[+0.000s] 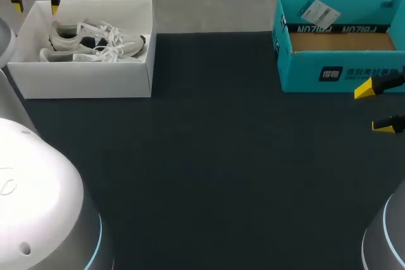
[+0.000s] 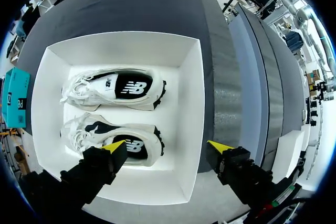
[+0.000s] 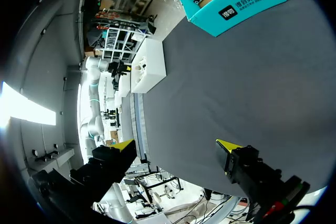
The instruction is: Take the shoe out of the shoebox, open the shoe tongue, remove and reinsert the insole, then place the shoe into the shoebox
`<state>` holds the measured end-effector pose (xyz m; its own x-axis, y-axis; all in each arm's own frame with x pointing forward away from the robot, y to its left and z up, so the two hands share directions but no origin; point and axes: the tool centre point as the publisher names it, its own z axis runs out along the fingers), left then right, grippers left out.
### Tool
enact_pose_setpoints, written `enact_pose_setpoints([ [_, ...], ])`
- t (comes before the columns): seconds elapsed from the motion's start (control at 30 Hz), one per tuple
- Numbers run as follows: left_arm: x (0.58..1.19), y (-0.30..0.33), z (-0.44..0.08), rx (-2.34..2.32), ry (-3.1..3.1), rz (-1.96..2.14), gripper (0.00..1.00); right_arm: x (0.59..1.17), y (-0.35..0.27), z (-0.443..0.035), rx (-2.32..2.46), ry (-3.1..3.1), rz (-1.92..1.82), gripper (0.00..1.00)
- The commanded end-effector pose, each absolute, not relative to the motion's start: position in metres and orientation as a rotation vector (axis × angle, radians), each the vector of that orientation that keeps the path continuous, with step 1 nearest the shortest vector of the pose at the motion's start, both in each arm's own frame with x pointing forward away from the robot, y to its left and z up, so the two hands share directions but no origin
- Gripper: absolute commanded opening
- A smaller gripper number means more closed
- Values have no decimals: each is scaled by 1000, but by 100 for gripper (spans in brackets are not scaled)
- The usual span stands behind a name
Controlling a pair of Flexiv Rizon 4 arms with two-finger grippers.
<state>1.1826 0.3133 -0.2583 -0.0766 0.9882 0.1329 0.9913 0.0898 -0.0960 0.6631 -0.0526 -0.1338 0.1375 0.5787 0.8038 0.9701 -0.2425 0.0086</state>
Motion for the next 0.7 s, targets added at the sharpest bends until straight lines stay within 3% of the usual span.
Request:
enact_pose_setpoints([
  [0.03,1184,314,-258,-2014,-2190,-24,100,661,-52,-134,-1894,-1481,-961,100],
  [0.27,1145,323,-279,-2058,-2194,-34,100,661,-52,-134,-1894,-1481,-961,100],
  [0.7,1094,325,-260,-2203,-2185,-73,100,661,-52,-134,-1894,-1481,-961,100],
])
